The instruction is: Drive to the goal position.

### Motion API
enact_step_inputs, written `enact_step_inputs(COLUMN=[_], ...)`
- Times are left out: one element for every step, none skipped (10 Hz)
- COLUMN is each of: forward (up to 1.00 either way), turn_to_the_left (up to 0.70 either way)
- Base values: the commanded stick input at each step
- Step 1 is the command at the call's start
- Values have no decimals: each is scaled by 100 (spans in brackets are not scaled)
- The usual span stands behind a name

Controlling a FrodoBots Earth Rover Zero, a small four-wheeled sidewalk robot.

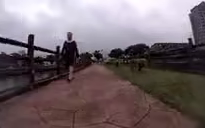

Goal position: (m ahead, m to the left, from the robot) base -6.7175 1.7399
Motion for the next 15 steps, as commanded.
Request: enact_step_inputs(forward=[100, 100, 100, 100, 100, 100, 100, 100, 100, 100, 100, 100, 100, 100, 100], turn_to_the_left=[0, 0, 0, 0, 0, 0, 0, 0, 0, 0, 0, 0, 0, 0, 0])
